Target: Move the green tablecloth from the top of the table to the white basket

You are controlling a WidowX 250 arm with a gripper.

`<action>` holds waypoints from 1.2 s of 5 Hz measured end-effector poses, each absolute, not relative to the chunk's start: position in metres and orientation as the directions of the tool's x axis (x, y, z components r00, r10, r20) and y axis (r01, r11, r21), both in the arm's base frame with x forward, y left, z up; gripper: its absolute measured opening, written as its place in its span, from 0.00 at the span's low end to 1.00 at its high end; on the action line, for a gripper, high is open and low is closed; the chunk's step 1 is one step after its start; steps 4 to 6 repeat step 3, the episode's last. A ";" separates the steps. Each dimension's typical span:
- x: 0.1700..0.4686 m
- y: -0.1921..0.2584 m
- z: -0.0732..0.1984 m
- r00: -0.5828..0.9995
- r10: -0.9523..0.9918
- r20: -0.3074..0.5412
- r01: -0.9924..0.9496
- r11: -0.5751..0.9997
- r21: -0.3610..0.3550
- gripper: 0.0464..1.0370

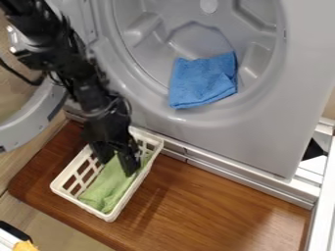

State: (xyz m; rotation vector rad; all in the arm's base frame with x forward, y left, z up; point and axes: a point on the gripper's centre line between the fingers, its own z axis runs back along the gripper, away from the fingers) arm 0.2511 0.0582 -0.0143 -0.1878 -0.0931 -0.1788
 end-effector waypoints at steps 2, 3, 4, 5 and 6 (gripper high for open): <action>0.257 0.050 0.051 0.963 -0.153 0.220 0.181 0.977 -0.110 0.96; 0.251 0.046 0.075 0.943 -0.162 0.292 0.193 0.978 -0.083 0.96; 0.251 0.046 0.075 0.943 -0.162 0.292 0.193 0.978 -0.083 0.96; 0.251 0.046 0.075 0.943 -0.162 0.292 0.193 0.978 -0.083 0.96; 0.251 0.046 0.075 0.943 -0.162 0.292 0.193 0.978 -0.083 0.96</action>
